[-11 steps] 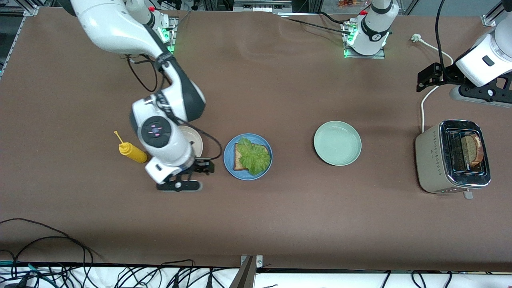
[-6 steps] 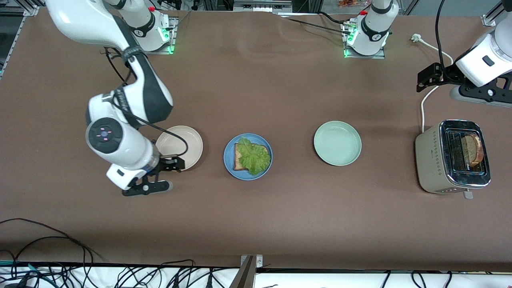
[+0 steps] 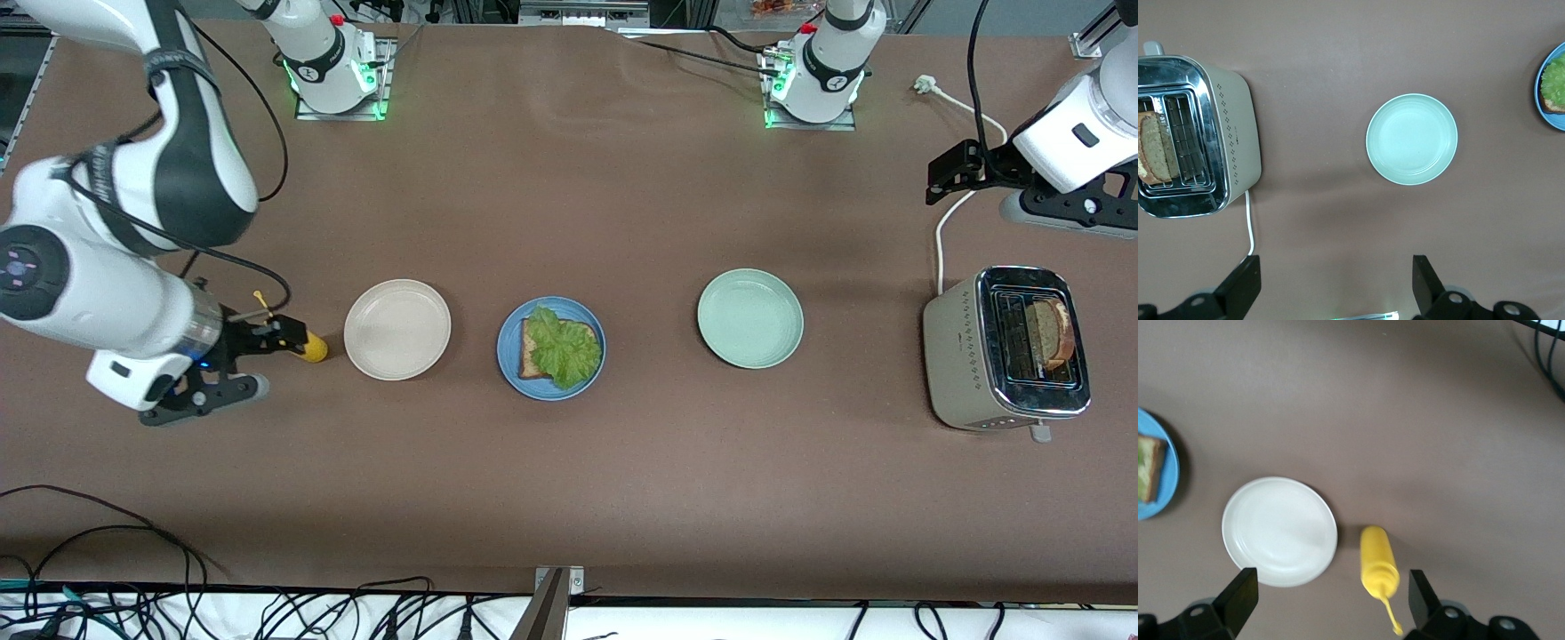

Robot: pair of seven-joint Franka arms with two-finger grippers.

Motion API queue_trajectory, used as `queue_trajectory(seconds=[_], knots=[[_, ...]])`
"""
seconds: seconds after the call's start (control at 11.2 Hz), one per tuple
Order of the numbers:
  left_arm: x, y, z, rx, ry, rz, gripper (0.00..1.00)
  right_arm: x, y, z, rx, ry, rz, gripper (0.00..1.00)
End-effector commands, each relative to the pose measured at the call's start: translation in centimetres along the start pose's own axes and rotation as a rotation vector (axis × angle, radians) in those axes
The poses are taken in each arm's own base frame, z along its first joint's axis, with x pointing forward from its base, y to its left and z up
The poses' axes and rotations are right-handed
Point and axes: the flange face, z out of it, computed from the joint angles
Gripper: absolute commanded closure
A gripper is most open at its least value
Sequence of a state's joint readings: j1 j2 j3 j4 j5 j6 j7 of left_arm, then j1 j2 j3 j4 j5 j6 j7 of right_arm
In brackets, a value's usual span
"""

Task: Make sandwich in blue plate with both arms

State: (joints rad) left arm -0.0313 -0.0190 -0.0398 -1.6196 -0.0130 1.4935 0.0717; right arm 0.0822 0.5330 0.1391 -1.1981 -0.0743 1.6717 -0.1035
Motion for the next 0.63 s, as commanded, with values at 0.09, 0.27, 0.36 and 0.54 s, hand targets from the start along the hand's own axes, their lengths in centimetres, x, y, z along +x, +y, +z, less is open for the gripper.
queue_trajectory(seconds=[0.09,0.27,0.36,0.54], knots=[[1.0,-0.3,-0.2,-0.012,0.016,0.018,0.0,-2.5,3.3,-3.1,0.074,0.012,-0.227,0.0],[1.4,-0.4,0.5,-0.013,0.004,0.018,0.0,-3.3,5.3,-4.3,0.089,0.043,-0.34,0.0],[1.4,-0.4,0.5,-0.013,0.004,0.018,0.0,-3.7,5.8,-4.6,0.086,0.046,-0.361,0.0],[1.4,-0.4,0.4,-0.013,0.006,0.016,0.0,-5.6,6.7,-4.9,0.088,0.033,-0.424,0.0]])
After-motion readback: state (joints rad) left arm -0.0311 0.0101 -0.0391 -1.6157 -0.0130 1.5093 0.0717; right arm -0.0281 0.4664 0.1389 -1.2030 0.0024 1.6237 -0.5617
